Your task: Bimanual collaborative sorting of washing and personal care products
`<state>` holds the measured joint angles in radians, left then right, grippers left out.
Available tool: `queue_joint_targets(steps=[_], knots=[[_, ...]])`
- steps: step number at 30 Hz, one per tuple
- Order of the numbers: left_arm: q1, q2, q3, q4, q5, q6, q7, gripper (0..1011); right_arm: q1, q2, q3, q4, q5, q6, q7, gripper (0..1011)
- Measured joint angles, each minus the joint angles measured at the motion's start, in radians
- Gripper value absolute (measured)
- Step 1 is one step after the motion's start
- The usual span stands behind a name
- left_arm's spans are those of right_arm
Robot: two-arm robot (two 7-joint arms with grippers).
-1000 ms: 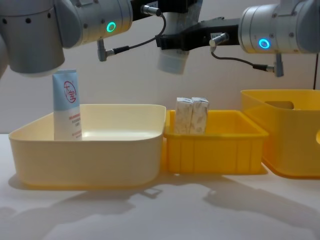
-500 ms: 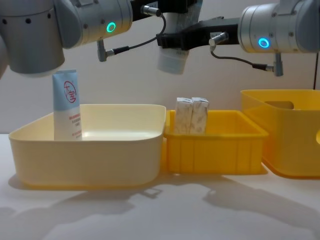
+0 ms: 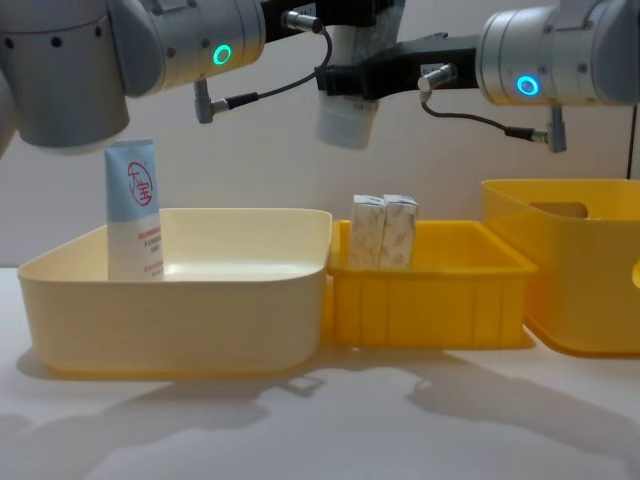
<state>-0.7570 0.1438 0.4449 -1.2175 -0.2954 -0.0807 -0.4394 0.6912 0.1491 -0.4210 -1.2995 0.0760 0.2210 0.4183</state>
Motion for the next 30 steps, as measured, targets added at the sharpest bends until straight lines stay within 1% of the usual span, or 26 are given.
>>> queue_joint_targets(steps=[14, 30], knots=[[0.000, 0.000, 0.000, 0.000, 0.000, 0.000, 0.000, 239, 0.000, 0.000, 0.000, 0.000, 0.000, 0.000, 0.000, 564], [0.000, 0.000, 0.000, 0.000, 0.000, 0.000, 0.000, 240, 0.000, 0.000, -0.001, 0.000, 0.000, 0.000, 0.000, 564]])
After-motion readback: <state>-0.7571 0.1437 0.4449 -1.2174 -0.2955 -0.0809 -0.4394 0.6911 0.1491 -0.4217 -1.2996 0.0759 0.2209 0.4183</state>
